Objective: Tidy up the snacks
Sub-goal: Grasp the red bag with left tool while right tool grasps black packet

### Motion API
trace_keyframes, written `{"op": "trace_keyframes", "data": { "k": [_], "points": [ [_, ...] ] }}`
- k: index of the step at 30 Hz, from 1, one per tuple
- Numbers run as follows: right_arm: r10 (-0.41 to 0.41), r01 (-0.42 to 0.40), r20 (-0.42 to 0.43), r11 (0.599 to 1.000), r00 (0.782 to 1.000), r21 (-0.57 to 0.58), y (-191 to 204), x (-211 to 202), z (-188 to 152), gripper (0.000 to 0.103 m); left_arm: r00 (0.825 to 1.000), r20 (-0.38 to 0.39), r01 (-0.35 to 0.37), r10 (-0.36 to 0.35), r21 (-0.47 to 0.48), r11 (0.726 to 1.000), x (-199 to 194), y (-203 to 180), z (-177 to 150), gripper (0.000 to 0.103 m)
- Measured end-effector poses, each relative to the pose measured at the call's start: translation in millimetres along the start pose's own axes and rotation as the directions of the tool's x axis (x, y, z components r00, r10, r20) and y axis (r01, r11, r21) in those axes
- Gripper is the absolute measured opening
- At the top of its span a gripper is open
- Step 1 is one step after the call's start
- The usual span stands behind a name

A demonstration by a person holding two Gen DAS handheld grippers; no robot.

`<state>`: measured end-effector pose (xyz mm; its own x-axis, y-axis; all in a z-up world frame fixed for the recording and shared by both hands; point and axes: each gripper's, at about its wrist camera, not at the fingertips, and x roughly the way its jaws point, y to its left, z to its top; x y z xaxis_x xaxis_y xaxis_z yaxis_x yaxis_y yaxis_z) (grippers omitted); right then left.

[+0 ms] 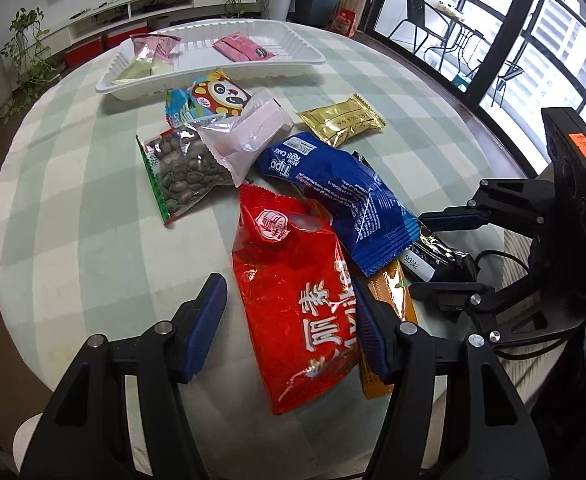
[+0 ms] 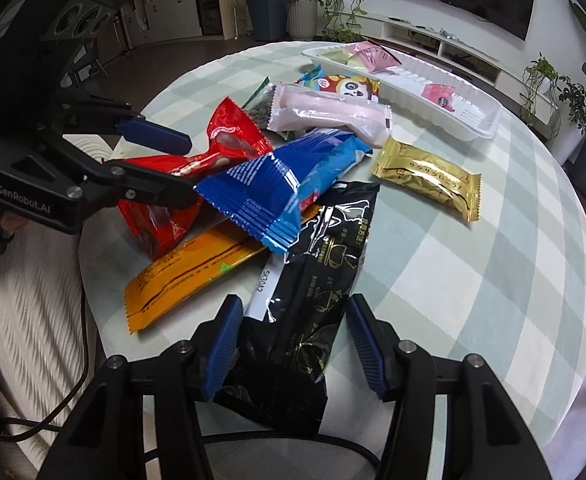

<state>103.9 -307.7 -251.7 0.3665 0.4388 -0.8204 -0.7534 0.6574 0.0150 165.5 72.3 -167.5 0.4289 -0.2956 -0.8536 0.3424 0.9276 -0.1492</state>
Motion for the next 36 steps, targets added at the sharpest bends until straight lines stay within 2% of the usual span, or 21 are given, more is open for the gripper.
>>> {"op": "trace_keyframes", "data": {
  "k": [4, 7, 9, 12, 14, 21, 24, 27, 30, 36],
  "points": [
    [0.000, 0.000, 0.009, 1.000, 1.000, -0.004, -0.8, 0.2, 0.4, 0.056, 1.000, -0.029, -0.008, 0.008, 0.002, 1.000, 15.5, 0.0, -0.1, 0.060],
    [0.001, -0.001, 0.021, 1.000, 1.000, -0.004, -1.5, 0.0, 0.1, 0.054, 1.000, 0.019, 0.001, -0.001, -0.001, 1.000, 17.2, 2.9, 0.7, 0.059],
    [0.005, -0.005, 0.031, 1.000, 1.000, 0.004, -3.2, -0.1, -0.5, 0.053, 0.999, 0.037, 0.021, -0.020, -0.027, 0.999, 16.5, 8.0, 1.5, 0.056],
    [0.014, -0.015, 0.040, 1.000, 0.999, 0.017, -5.5, -1.0, -1.2, 0.051, 0.998, 0.055, 0.043, -0.040, -0.067, 0.997, 14.6, 17.0, 1.6, 0.046],
    [0.037, -0.039, 0.047, 0.998, 0.998, 0.043, -10.6, -2.4, -1.7, 0.049, 0.997, 0.062, 0.057, -0.051, -0.087, 0.995, 12.7, 22.0, 0.6, 0.038],
    [0.164, -0.179, 0.088, 0.962, 0.983, 0.206, -37.5, -5.6, -6.0, 0.046, 0.993, 0.083, 0.096, -0.084, -0.149, 0.984, 10.0, 32.1, -2.8, 0.036],
    [0.225, -0.247, 0.108, 0.927, 0.968, 0.281, -51.0, -6.4, -10.5, 0.046, 0.990, 0.089, 0.122, -0.107, -0.173, 0.977, 8.2, 35.9, -5.9, 0.036],
    [0.295, -0.326, 0.140, 0.875, 0.945, 0.358, -65.5, -6.7, -16.8, 0.046, 0.987, 0.098, 0.142, -0.124, -0.197, 0.970, 5.8, 40.0, -8.6, 0.036],
    [0.355, -0.398, 0.179, 0.811, 0.917, 0.429, -78.5, -7.0, -24.7, 0.045, 0.983, 0.113, 0.164, -0.141, -0.225, 0.961, 0.4, 45.2, -11.9, 0.036],
    [0.446, -0.522, 0.277, 0.659, 0.851, 0.542, -100.2, -4.4, -42.3, 0.043, 0.974, 0.141, 0.210, -0.177, -0.263, 0.942, -9.0, 50.4, -13.9, 0.036]
  ]
}}
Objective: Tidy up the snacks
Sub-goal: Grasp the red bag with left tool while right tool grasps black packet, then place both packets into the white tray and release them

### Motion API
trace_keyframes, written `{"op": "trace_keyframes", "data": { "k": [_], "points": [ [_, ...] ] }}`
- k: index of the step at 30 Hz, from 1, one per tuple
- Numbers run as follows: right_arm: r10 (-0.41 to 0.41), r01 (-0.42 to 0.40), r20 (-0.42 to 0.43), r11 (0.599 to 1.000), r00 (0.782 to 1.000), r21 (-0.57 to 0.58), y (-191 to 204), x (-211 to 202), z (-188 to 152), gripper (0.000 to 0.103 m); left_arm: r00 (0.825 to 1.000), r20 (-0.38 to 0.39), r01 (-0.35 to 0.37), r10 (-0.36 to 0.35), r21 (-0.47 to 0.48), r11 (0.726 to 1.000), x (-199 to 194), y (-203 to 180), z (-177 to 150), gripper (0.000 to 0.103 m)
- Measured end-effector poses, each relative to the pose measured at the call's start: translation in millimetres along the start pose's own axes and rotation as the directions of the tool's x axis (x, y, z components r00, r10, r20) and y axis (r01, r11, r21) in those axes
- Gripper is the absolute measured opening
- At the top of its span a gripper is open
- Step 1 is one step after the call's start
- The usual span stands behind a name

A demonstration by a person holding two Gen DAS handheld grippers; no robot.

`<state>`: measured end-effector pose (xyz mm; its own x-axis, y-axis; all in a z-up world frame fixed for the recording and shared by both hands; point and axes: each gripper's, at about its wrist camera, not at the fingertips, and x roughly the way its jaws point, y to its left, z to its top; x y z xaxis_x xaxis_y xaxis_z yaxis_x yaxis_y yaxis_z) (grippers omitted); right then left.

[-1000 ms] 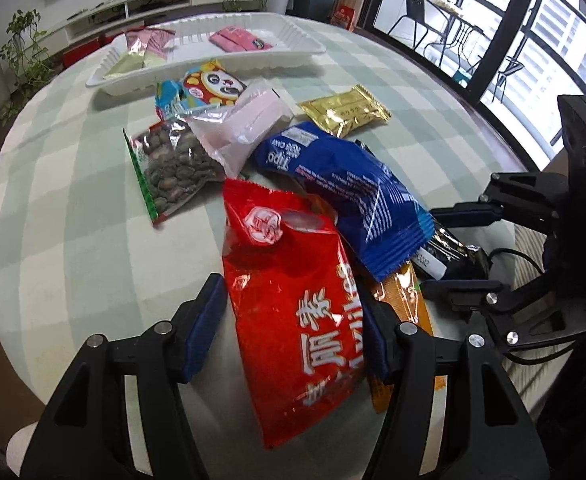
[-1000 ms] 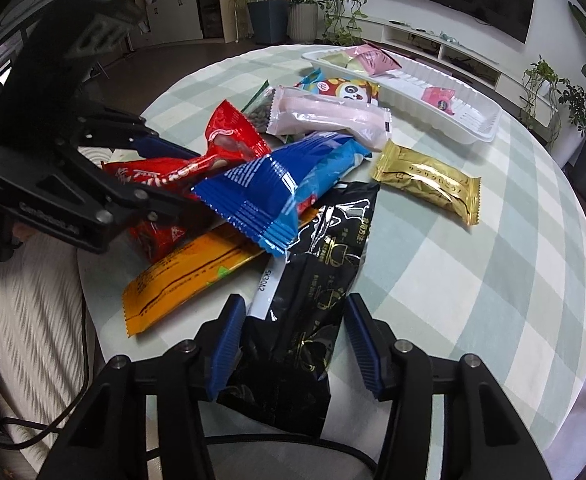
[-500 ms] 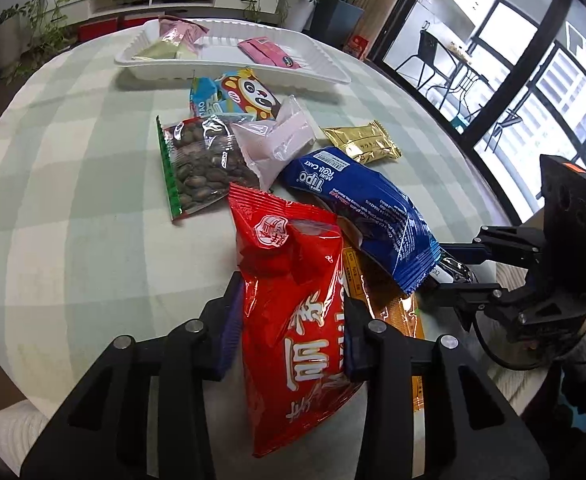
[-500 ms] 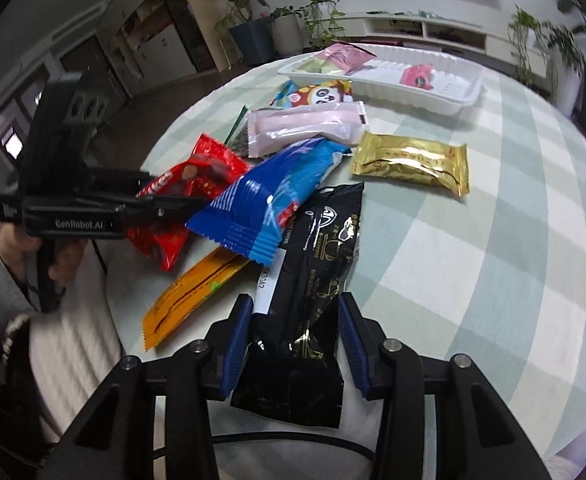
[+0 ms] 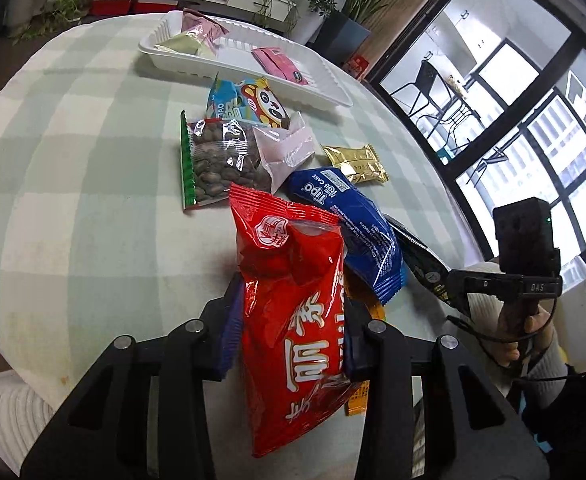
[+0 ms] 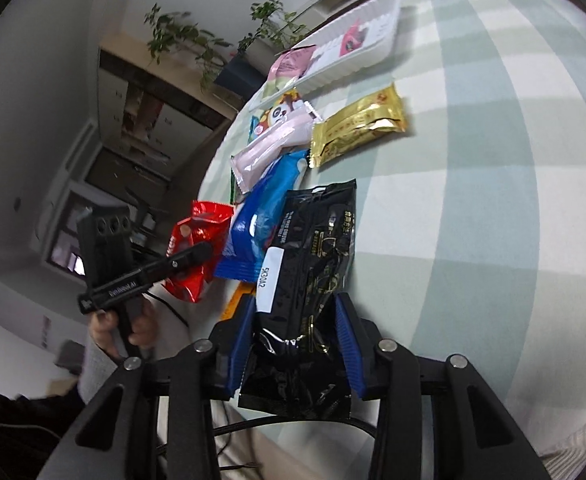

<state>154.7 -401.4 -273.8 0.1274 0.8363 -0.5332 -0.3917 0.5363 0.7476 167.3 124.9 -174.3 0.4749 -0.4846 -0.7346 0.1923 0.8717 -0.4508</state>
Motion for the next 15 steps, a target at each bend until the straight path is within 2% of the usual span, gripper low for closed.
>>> {"op": "trace_keyframes", "data": {
  "k": [7, 15],
  "points": [
    [0.121, -0.127, 0.048, 0.984, 0.991, 0.129, -19.5, -4.2, 3.4, 0.043, 1.000, 0.019, 0.023, -0.023, -0.015, 1.000, -7.4, -0.9, 5.1, 0.036],
    [0.230, -0.244, 0.094, 0.952, 0.969, 0.185, -19.8, -6.6, 17.6, 0.043, 0.997, 0.058, 0.044, -0.043, -0.010, 0.999, -22.2, -2.2, 20.5, 0.036]
  ]
}}
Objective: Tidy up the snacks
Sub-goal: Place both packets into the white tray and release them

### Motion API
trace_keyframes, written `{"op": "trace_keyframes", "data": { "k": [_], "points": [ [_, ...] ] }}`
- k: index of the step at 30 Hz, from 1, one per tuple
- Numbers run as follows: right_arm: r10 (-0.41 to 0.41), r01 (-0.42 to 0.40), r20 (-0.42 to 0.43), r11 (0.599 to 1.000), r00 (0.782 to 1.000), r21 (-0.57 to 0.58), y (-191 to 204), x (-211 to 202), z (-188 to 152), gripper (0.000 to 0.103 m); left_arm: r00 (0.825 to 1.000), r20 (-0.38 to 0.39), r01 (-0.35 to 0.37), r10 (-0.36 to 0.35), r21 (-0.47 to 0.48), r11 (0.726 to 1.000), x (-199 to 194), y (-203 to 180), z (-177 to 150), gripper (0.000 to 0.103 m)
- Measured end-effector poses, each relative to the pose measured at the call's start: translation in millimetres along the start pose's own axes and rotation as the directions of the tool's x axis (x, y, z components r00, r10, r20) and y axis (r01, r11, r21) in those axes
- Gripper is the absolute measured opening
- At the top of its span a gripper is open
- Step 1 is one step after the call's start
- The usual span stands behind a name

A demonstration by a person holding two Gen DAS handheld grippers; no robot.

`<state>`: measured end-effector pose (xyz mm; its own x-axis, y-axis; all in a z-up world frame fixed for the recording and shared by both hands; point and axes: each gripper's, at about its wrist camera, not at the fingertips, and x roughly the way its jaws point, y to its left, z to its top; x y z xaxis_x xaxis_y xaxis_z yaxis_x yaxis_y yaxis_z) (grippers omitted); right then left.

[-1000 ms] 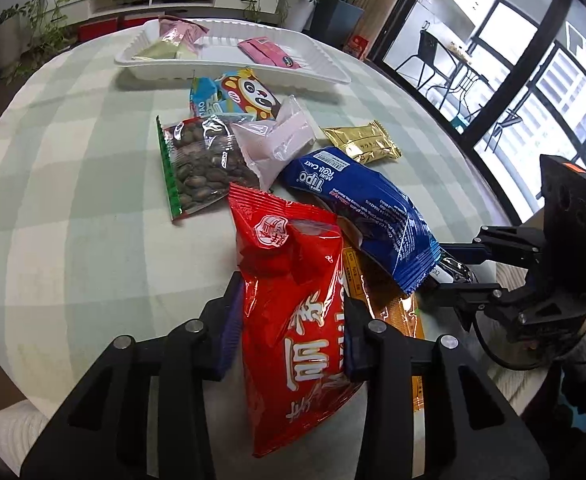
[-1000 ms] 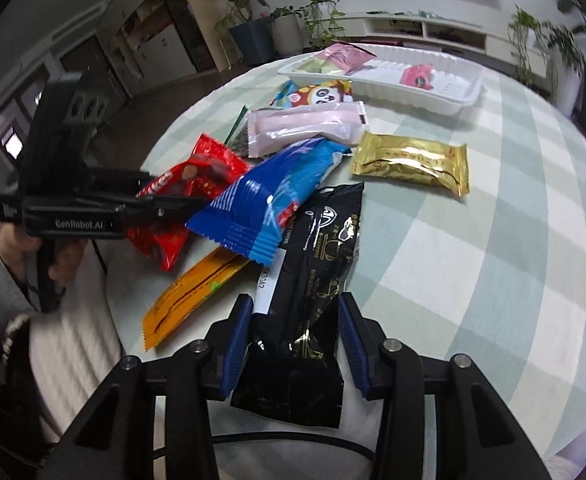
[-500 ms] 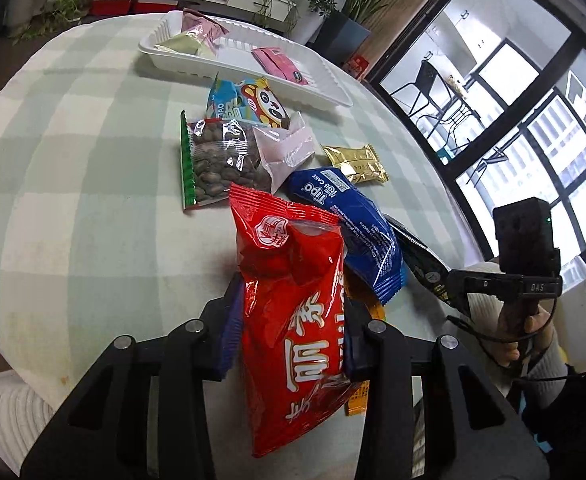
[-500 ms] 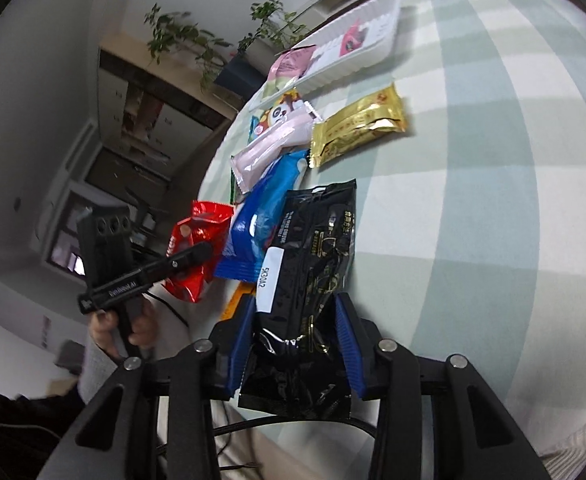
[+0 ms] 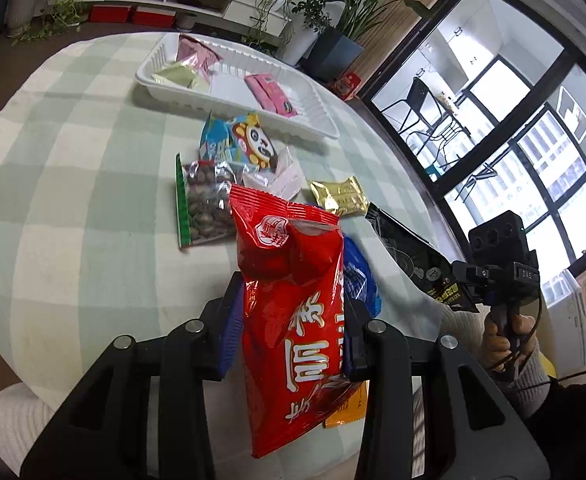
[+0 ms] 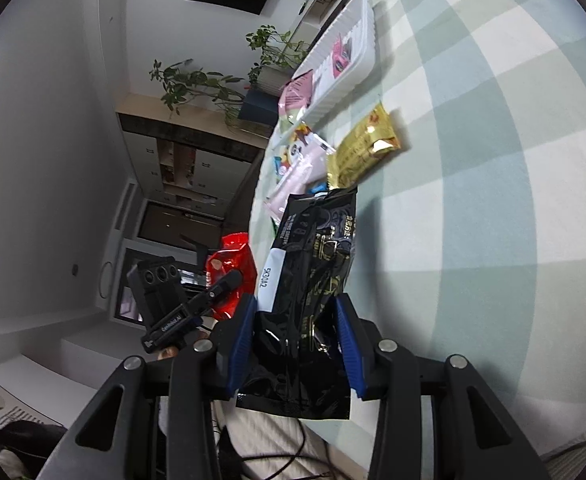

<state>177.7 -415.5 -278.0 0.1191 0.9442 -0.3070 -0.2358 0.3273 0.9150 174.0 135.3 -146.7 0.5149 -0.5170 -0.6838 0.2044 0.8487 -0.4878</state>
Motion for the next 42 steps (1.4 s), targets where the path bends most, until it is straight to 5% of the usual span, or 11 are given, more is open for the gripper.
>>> {"op": "trace_keyframes", "data": {
  "k": [19, 31, 42],
  "points": [
    [0.049, -0.045, 0.105, 0.998, 0.993, -0.045, 34.0, 15.8, 108.6, 0.043, 0.996, 0.089, -0.001, -0.001, 0.018, 1.000, 1.4, 10.0, 109.7, 0.036],
    [0.029, -0.024, 0.128, 0.999, 0.991, -0.039, 26.1, 58.6, 191.7, 0.043, 0.997, 0.071, -0.014, 0.011, 0.039, 0.999, 75.5, 20.7, 198.7, 0.036],
    [-0.076, 0.085, 0.131, 0.994, 0.989, -0.065, 11.1, 88.6, 241.2, 0.043, 0.994, 0.050, -0.100, 0.097, 0.076, 0.992, 140.3, 23.4, 236.7, 0.037]
  ]
}}
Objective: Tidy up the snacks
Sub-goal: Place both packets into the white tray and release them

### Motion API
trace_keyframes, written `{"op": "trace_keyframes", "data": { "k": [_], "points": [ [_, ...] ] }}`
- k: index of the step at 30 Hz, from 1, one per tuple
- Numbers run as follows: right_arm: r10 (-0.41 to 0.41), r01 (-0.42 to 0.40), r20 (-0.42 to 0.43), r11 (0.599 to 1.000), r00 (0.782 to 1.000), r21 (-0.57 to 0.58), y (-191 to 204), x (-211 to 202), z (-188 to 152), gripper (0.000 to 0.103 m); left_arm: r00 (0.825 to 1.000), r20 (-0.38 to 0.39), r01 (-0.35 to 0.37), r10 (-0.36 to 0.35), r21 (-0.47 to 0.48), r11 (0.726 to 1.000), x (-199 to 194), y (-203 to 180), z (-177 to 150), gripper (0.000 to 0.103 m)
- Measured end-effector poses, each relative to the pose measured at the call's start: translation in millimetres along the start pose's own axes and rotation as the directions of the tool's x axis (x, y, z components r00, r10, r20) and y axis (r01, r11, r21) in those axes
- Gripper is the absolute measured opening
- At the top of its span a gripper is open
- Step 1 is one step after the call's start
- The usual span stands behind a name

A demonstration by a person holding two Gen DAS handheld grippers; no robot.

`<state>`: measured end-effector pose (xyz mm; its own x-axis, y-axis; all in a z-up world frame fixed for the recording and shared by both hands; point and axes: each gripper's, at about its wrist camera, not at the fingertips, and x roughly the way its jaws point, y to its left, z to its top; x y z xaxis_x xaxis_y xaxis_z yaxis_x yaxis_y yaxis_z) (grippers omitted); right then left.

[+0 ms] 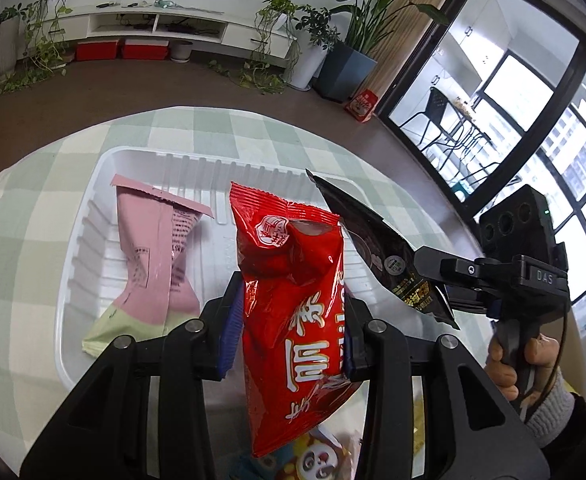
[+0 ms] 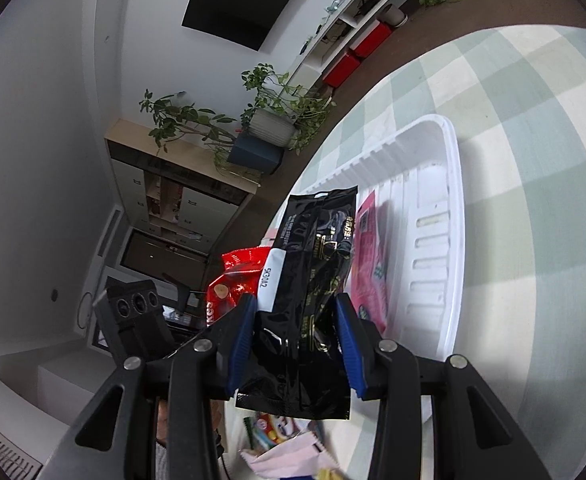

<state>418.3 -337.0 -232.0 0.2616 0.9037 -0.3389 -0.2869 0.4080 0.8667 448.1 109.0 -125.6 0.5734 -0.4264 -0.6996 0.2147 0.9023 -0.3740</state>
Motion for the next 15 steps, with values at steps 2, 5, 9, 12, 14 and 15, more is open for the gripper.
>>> {"op": "trace_keyframes", "data": {
  "k": [2, 5, 9, 12, 14, 15],
  "points": [
    [-0.038, 0.038, 0.000, 0.999, 0.999, -0.028, -0.8, 4.1, 2.7, 0.044, 1.000, 0.002, -0.025, 0.025, 0.007, 1.000, 7.6, 0.8, 3.1, 0.037],
    [-0.098, 0.099, 0.006, 0.993, 0.995, -0.067, -0.8, 6.9, 4.8, 0.045, 0.998, 0.004, -0.061, 0.061, 0.031, 0.998, 16.7, -0.4, 5.1, 0.039],
    [-0.145, 0.146, 0.013, 0.984, 0.989, -0.102, -1.7, 4.9, 0.1, 0.053, 0.994, 0.034, -0.105, 0.103, 0.068, 0.992, 21.7, -4.4, 7.1, 0.051],
    [-0.171, 0.174, 0.028, 0.974, 0.985, -0.146, 3.7, 3.8, -0.3, 0.058, 0.993, 0.059, -0.106, 0.102, 0.073, 0.992, 18.4, -6.0, 8.0, 0.053],
    [-0.186, 0.190, 0.038, 0.965, 0.982, -0.182, 7.7, 6.2, -0.4, 0.059, 0.990, 0.067, -0.127, 0.121, 0.088, 0.988, 16.2, -7.2, 8.1, 0.053],
    [-0.194, 0.198, 0.042, 0.960, 0.980, -0.200, 11.1, 6.4, -0.8, 0.059, 0.989, 0.071, -0.134, 0.127, 0.095, 0.986, 14.8, -7.9, 7.4, 0.053]
  ]
}}
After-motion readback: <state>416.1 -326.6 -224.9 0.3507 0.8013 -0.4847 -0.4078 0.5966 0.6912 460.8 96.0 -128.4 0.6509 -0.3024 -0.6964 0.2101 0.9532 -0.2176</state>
